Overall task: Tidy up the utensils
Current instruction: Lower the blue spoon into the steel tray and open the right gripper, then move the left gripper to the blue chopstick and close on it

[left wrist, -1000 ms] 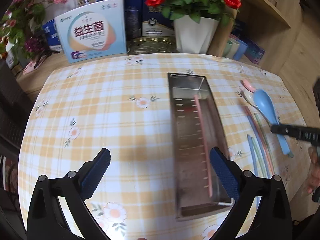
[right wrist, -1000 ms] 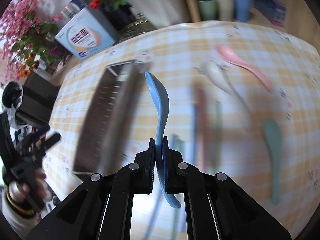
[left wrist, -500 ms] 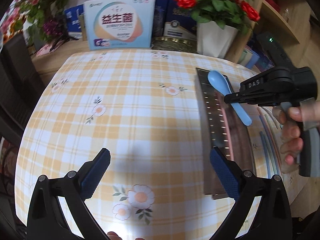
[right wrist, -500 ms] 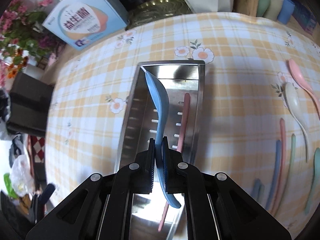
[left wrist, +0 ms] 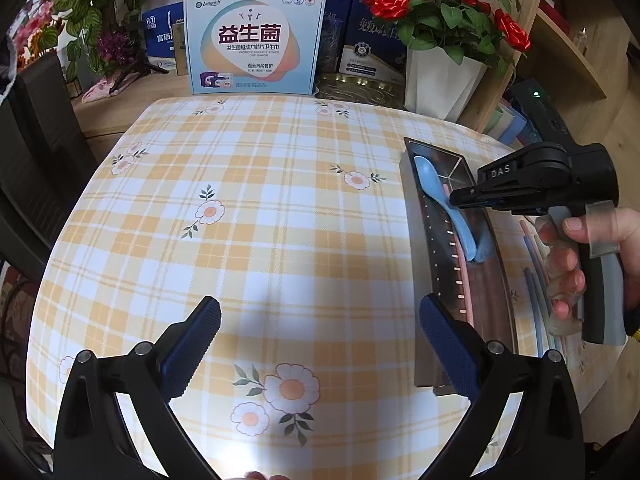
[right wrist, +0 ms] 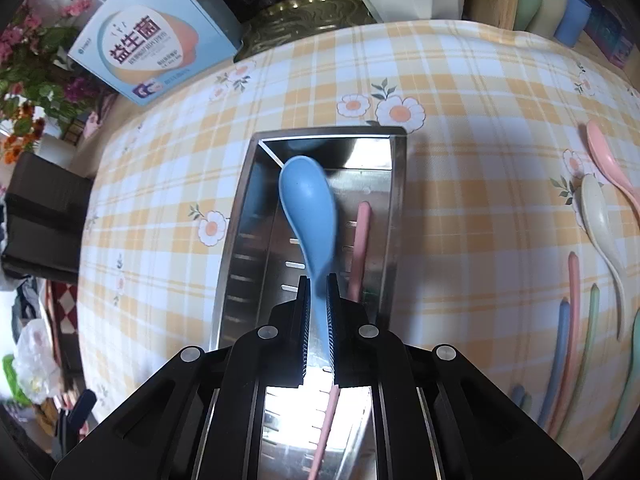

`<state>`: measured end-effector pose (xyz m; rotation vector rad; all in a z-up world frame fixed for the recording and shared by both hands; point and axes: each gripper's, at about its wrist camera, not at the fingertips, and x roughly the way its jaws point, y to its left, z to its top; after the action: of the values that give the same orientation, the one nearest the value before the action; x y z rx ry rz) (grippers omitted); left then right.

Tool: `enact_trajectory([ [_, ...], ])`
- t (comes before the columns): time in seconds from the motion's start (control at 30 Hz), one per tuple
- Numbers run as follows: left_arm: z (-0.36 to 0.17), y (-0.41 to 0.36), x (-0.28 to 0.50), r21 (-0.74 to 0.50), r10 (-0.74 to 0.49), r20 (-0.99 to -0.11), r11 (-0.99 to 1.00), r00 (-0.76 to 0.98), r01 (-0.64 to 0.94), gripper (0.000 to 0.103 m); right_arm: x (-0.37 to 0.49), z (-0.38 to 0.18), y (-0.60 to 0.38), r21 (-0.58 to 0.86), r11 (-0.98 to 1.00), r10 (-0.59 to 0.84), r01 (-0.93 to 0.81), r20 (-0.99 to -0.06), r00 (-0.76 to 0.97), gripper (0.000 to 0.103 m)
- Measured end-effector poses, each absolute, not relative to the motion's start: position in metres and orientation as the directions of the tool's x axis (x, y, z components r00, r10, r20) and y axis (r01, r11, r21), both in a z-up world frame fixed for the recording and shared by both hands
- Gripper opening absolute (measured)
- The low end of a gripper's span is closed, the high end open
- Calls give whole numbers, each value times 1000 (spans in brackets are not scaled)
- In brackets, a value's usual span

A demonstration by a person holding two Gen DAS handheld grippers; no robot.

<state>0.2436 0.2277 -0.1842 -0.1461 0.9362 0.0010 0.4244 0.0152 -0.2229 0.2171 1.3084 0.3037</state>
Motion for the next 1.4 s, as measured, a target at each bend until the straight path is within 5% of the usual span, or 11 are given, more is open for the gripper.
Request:
enact_trajectory([
  [0.4, -161, 170, 242, -117, -96, -790, 993, 605, 6, 97, 368, -175, -60, 274, 928, 362, -253, -827, 430, 9],
  [0.93, -151, 70, 222, -133, -140, -769, 989, 624, 58, 96, 287, -175, -179, 251, 935, 351, -251, -755, 554, 9],
  [1.4, -169, 10, 212, -123, -184, -791, 982, 583, 143, 61, 260, -193, -220, 271, 932, 361, -240, -736, 573, 9],
])
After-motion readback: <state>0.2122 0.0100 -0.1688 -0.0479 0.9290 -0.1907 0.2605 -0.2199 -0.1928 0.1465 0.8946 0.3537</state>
